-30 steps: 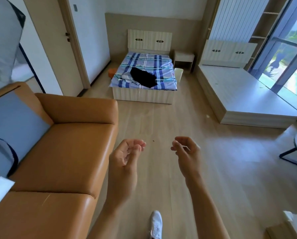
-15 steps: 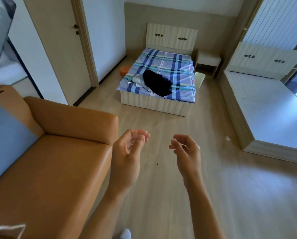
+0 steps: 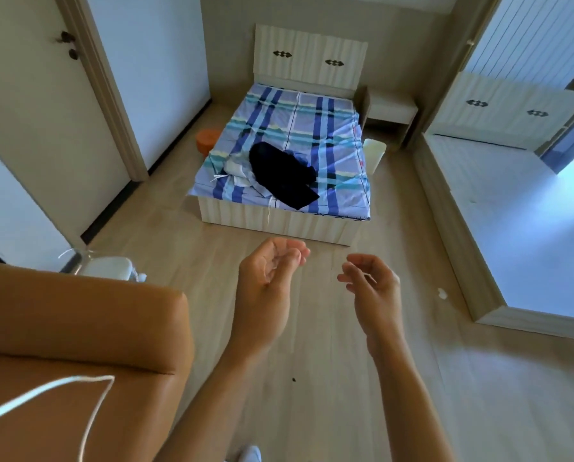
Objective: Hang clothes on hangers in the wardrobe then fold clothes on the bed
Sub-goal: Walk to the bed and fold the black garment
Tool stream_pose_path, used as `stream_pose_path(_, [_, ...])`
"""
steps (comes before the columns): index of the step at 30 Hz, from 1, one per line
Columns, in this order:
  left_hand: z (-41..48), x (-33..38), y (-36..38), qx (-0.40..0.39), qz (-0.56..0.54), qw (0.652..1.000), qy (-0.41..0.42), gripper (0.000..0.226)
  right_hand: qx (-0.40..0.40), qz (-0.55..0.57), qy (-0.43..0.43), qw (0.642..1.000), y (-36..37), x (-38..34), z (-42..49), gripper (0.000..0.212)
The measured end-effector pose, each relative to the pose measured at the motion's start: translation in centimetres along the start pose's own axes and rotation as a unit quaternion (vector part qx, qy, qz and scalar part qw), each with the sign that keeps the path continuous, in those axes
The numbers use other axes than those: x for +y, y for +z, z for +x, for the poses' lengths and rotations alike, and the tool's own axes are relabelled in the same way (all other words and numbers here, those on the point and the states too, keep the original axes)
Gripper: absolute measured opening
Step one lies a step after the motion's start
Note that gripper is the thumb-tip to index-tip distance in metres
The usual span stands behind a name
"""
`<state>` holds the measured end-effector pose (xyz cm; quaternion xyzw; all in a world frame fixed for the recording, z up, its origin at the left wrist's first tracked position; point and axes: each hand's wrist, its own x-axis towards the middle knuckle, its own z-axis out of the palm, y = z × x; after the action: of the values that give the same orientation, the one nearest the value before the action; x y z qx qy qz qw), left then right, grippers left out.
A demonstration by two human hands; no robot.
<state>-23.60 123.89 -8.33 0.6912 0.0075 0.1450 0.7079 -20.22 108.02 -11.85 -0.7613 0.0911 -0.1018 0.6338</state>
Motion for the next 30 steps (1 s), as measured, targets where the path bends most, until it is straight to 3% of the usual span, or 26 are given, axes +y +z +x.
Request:
stream_pose_path(7, [17.2,-5.0,4.8,-0.025,-0.001,1.0,-0.009,0.02,0.023,0.027,0.023,0.999,4.4,2.0,17.8,0.005])
stream_pose_path(12, [31.0,-10.4,8.8,-0.012,0.011,1.0,-0.017,0.021,0.006,0.038,0.027,0.999,8.2,4.4,32.8,0.007])
stream_pose_path(19, [49.4,-14.4,14.0,0.027,0.025,0.999,-0.037,0.022,-0.023,0.047,0.025,0.998,12.3,2.6,53.8,0.007])
stream_pose_path(30, [74.0,-23.0,16.6,0.062,0.021,0.993,-0.099,0.02,-0.089,0.0,0.07,0.994,23.6,7.1,77.2,0.007])
